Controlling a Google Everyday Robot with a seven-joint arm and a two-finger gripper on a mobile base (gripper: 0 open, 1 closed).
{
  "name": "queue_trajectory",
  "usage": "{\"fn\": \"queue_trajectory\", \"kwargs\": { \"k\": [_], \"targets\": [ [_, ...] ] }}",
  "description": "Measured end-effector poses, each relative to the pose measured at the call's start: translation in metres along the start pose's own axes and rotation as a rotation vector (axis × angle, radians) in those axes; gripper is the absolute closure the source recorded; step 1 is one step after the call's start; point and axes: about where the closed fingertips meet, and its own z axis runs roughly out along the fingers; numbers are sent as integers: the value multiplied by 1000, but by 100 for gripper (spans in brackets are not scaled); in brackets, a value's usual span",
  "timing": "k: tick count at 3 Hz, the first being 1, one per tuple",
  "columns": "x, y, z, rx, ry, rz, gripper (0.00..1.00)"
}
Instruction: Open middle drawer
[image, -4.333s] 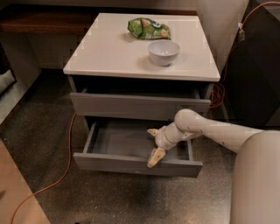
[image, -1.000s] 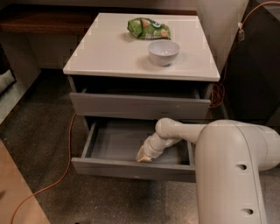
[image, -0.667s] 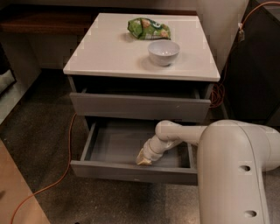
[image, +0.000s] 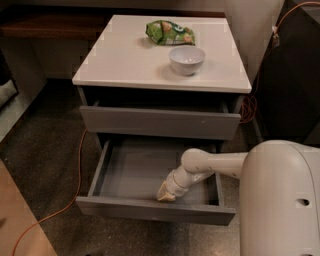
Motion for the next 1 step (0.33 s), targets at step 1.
{"fn": "queue_trajectory", "kwargs": {
  "k": [1],
  "targets": [
    [0,0,0,0,0,0,100]
  ]
}}
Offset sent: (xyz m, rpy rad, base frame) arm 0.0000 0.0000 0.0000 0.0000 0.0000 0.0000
